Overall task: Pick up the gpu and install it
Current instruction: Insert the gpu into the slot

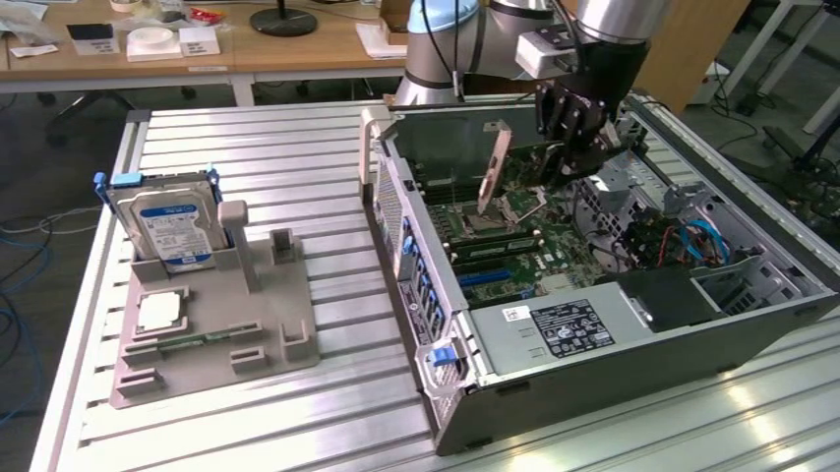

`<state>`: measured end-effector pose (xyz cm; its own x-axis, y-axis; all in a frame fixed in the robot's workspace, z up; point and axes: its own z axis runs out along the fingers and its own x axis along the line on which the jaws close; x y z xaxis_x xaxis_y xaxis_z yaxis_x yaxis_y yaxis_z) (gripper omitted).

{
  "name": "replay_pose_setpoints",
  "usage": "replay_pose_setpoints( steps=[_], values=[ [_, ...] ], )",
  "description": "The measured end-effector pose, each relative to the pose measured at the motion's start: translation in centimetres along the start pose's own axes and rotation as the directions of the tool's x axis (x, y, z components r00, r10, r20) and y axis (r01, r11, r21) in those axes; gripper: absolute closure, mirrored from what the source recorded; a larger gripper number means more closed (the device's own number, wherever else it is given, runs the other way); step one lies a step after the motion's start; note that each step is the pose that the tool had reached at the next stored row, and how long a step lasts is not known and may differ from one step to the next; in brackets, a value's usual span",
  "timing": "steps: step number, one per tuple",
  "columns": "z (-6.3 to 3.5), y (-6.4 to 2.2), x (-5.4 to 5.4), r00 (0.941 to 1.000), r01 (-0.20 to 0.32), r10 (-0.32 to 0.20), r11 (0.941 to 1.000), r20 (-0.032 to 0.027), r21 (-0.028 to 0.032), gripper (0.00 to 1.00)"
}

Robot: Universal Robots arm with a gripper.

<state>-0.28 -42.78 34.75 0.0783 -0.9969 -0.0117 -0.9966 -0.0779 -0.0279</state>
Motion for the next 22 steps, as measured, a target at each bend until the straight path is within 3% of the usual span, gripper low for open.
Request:
replay_pose_setpoints(
  steps=[22],
  values=[
    [0.16,0.06,-0.01,0.9999,-0.014,0.014,0.9999,-0.0006,0.0001,0.72]
  ],
)
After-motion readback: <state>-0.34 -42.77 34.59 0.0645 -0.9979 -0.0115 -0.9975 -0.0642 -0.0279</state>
